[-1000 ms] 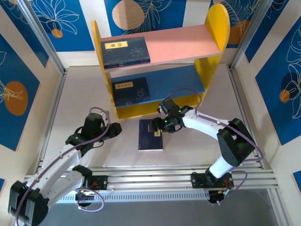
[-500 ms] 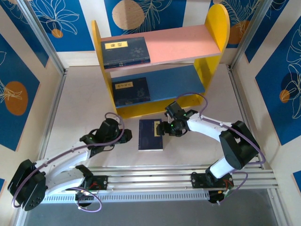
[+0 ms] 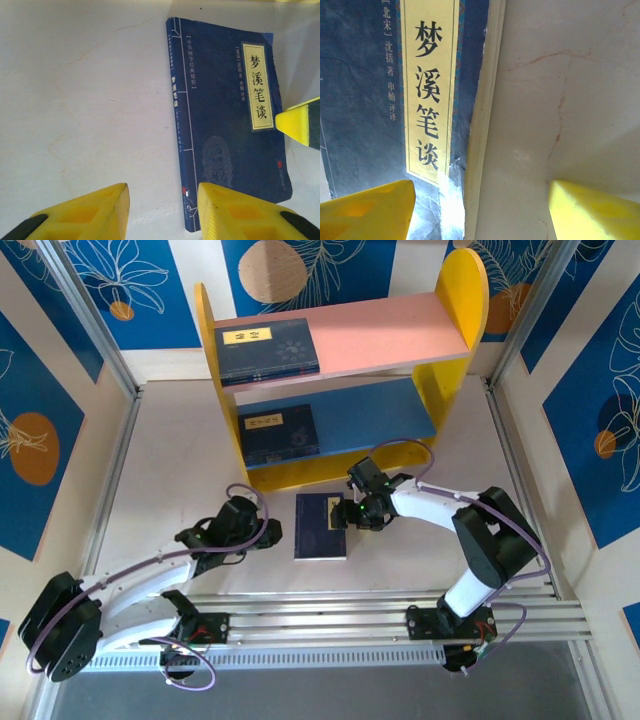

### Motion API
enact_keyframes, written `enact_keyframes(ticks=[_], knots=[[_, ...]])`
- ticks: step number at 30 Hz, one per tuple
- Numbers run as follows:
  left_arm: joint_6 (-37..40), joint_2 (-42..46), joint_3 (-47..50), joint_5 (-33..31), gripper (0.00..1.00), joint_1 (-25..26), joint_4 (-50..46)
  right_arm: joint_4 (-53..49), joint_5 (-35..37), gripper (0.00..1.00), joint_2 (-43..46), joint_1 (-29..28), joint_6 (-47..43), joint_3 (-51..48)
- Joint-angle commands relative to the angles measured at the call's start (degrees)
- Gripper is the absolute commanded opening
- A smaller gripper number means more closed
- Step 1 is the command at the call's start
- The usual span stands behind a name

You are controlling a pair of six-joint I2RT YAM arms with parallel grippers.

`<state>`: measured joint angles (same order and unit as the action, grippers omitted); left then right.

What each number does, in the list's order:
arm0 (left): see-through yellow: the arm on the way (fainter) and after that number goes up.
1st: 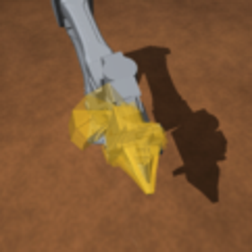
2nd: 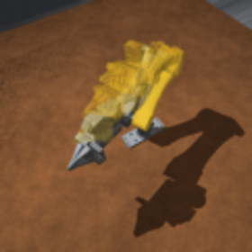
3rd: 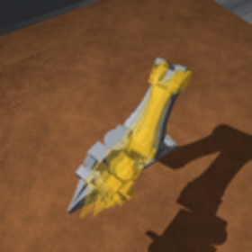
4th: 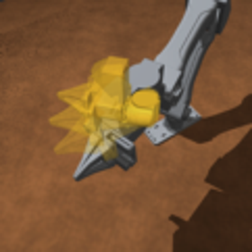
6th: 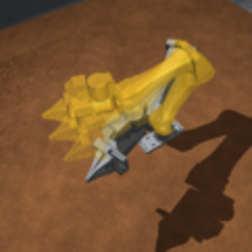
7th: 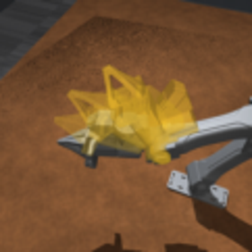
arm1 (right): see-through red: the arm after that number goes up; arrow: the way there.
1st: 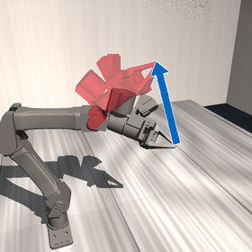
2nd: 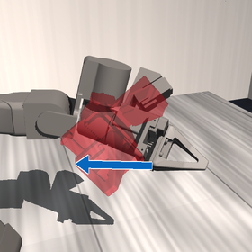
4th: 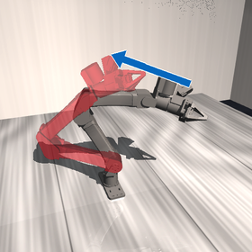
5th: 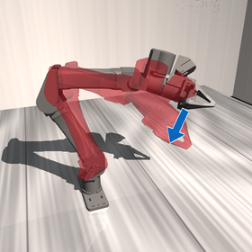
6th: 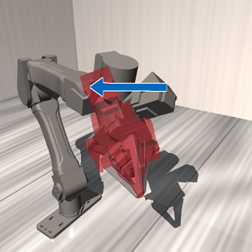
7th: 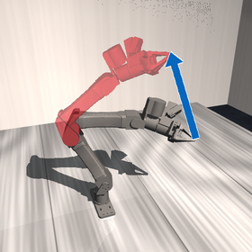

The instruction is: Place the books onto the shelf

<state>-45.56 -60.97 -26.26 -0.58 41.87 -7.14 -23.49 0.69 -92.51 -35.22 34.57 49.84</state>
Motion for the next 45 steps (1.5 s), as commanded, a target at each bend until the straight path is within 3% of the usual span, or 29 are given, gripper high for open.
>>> enact_keyframes(ticks=[1,33,45], knots=[[0.2,-1.2,-1.9,-0.6,0.4,0.5,1.0,-0.1,-0.5,0.71,-0.6,0.1,-1.1,1.5],[-0.5,-8.4,-2.0,0.2,0.4,1.8,3.9,1.9,-2.4,0.7,-12.3,-10.8,0.3,12.8],[-0.5,-11.2,-2.3,0.2,0.4,2.3,4.7,2.7,-0.2,0.7,-15.0,-14.0,2.2,10.1]])
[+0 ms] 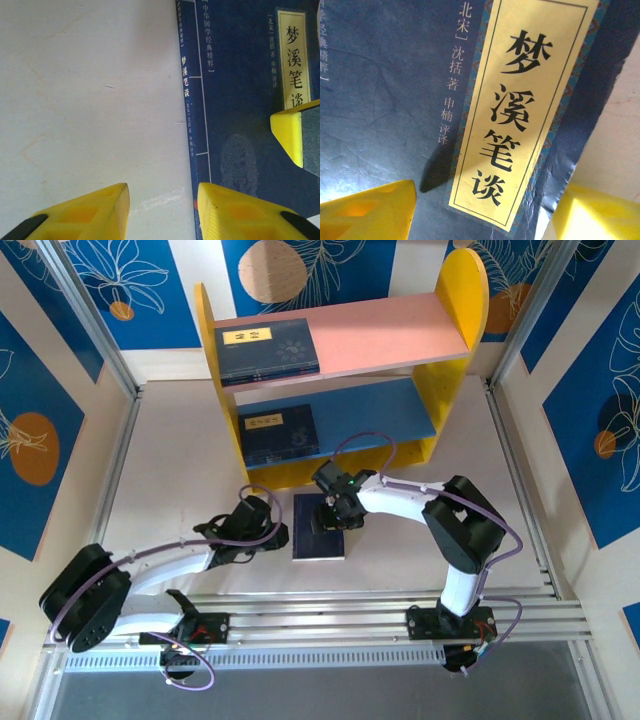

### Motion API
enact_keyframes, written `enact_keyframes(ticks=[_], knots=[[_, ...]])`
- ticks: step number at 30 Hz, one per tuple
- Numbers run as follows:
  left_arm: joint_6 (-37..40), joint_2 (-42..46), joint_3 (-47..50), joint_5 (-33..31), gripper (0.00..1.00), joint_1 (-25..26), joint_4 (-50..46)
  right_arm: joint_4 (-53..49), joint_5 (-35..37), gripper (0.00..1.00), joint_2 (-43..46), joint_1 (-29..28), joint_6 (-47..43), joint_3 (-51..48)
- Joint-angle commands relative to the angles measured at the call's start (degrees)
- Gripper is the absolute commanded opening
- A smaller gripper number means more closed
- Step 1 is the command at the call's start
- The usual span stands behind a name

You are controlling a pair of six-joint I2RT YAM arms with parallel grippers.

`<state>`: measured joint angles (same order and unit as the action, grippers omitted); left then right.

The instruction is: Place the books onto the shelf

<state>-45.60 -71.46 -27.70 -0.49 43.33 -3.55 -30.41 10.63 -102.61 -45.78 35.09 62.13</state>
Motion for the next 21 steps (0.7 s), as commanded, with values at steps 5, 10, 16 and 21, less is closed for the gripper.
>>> enact_keyframes(ticks=[5,10,16,21], knots=[[-0.5,-2.1,-1.1,0.4,0.4,1.0,1.9,11.5,-11.1,0.7,-5.2,-4.7,2.7,-3.5],[-0.6,-3.3,-1.3,0.6,0.4,1.4,2.8,13.8,-13.3,0.7,-5.7,-5.8,3.6,-3.4],[-0.6,-3.9,-1.6,0.5,0.4,1.6,2.7,14.2,-14.4,0.68,-6.3,-6.9,3.7,-2.0],[-0.6,-4.4,-1.5,0.4,0.4,1.6,2.8,14.0,-14.7,0.66,-6.2,-7.7,3.6,-1.3]])
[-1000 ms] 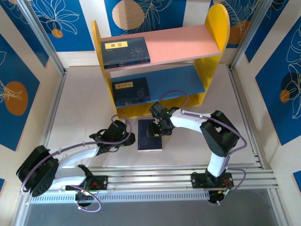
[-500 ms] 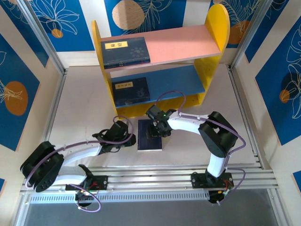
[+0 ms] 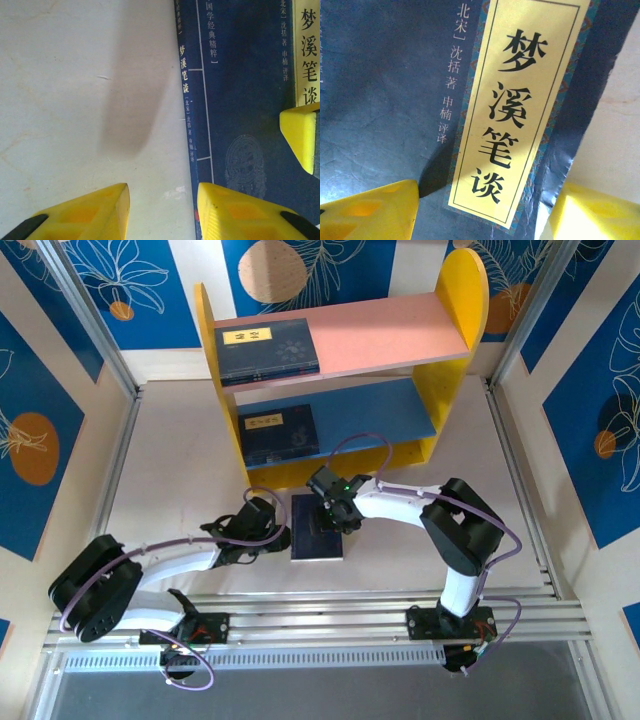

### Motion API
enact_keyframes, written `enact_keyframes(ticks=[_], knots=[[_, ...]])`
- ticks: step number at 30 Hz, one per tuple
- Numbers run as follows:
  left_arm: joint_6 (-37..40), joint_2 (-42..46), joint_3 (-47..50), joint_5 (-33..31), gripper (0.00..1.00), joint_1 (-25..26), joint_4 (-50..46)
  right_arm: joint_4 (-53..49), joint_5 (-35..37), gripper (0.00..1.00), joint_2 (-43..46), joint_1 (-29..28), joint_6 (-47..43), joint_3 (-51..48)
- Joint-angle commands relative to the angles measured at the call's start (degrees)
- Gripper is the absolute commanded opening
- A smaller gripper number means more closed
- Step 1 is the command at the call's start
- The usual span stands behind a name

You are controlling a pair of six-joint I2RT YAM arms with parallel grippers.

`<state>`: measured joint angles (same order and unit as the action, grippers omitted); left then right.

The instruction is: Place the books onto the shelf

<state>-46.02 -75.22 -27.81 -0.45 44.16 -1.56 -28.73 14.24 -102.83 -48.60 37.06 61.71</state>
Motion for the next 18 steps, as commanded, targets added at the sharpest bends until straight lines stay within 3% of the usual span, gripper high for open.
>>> enact_keyframes(ticks=[1,18], knots=[[-0.2,-0.8,-1.4,0.4,0.4,0.8,0.9,12.2,-18.3,0.66,-5.9,-4.9,1.6,-0.8],[0.2,-2.7,-2.2,0.6,0.4,1.0,1.0,14.1,-20.2,0.58,-7.3,-5.5,2.2,-1.2]])
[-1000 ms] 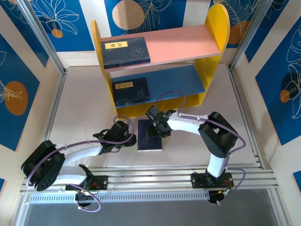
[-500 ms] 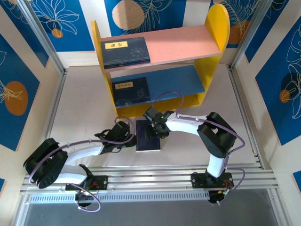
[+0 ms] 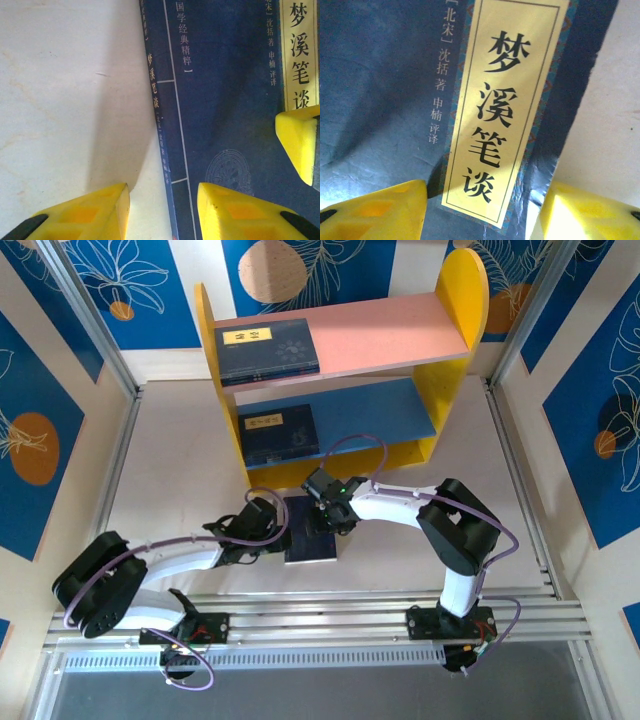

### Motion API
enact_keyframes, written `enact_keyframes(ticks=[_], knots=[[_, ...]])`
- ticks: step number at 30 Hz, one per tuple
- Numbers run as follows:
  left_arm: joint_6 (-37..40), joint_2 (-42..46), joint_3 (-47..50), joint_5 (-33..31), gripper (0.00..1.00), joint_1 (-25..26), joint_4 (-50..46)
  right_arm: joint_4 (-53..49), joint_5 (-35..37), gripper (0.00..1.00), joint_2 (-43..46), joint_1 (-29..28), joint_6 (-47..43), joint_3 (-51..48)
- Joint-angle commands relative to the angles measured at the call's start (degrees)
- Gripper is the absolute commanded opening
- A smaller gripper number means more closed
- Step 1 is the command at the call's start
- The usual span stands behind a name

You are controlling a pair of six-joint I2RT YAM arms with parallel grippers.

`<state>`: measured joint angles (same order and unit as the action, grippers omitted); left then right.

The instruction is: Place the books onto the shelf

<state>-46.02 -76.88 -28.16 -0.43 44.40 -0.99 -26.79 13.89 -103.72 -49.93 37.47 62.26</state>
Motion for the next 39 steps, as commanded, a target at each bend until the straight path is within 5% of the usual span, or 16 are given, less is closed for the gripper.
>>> enact_keyframes(ticks=[1,24,39], knots=[[0.2,-1.3,-2.1,0.6,0.4,0.8,0.5,12.6,-20.1,0.57,-6.8,-4.2,1.9,-1.9],[1.0,-6.7,-4.5,3.2,0.39,2.1,7.3,26.2,-25.9,0.46,-11.3,-5.1,8.4,-8.1],[1.2,10.1,-5.8,3.3,0.43,2.1,7.7,27.1,-26.7,0.46,-11.9,-5.6,8.7,-7.1]])
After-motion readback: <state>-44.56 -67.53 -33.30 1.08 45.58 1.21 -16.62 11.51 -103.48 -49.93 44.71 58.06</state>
